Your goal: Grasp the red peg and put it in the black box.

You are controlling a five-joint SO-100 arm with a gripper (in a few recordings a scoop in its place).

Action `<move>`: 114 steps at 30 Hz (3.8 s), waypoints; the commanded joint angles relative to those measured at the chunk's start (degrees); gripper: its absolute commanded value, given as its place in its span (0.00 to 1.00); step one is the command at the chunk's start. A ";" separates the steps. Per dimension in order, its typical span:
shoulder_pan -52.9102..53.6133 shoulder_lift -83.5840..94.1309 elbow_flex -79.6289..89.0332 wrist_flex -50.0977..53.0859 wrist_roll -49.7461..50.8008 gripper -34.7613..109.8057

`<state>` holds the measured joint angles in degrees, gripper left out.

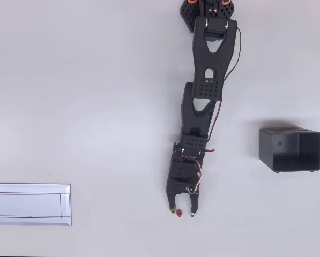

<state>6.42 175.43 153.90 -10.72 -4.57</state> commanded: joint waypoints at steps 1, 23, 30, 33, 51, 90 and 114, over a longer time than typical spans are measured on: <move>1.23 2.64 6.24 -0.44 -0.44 0.39; 1.23 3.25 8.00 6.06 0.09 0.38; 1.23 3.16 8.09 6.15 -0.62 0.37; 1.23 3.16 8.09 6.06 -0.79 0.36; 0.97 2.72 8.09 5.71 -1.41 0.29; -0.35 -36.47 -50.01 -17.93 -5.45 0.24; -12.30 -86.75 -95.54 -32.08 -3.69 0.24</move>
<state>-2.55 100.99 60.38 -41.22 -8.35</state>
